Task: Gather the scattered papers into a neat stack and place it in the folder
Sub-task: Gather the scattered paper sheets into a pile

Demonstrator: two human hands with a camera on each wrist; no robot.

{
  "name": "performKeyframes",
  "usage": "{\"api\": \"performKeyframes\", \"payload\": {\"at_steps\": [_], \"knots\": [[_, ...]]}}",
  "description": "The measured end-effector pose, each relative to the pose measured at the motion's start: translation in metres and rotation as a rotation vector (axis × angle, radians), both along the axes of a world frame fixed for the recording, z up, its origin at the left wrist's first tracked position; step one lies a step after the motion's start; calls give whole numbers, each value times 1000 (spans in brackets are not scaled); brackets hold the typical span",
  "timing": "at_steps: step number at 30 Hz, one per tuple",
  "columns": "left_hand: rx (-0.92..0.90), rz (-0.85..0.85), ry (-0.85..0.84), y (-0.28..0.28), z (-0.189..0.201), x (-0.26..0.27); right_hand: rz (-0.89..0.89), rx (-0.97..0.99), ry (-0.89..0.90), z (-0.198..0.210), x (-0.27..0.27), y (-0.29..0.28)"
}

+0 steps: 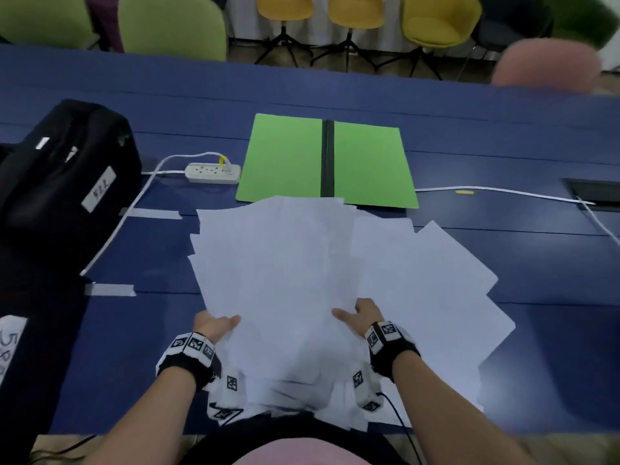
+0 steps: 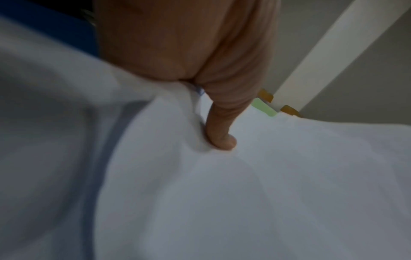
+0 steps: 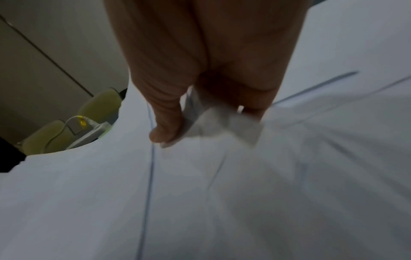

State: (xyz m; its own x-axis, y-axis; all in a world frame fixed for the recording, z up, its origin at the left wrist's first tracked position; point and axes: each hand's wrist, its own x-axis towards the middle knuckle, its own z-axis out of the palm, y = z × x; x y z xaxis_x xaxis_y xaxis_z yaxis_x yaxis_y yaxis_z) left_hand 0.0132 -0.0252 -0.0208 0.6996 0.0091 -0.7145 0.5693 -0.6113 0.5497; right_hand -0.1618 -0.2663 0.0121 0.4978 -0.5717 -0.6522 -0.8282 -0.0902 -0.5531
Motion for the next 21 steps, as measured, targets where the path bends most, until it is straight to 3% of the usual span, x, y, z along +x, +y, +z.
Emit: {"api": "performKeyframes", "payload": {"at_steps": [4, 8, 11, 16, 21], "knots": [[21, 10, -46, -11, -1, -7, -300, -208, -8, -5, -53, -55], [30, 35, -98, -11, 3, -12, -608, -338, 404, -9, -114, -82], [50, 37, -112, -13, 7, -15, -724, -326, 511, -15, -142, -83], [92, 18, -124, -19, 12, -22, -759, -193, 402, -17, -145, -97], [94, 24, -149, -23, 17, -30, -537, -26, 79, -10, -133, -96]]}}
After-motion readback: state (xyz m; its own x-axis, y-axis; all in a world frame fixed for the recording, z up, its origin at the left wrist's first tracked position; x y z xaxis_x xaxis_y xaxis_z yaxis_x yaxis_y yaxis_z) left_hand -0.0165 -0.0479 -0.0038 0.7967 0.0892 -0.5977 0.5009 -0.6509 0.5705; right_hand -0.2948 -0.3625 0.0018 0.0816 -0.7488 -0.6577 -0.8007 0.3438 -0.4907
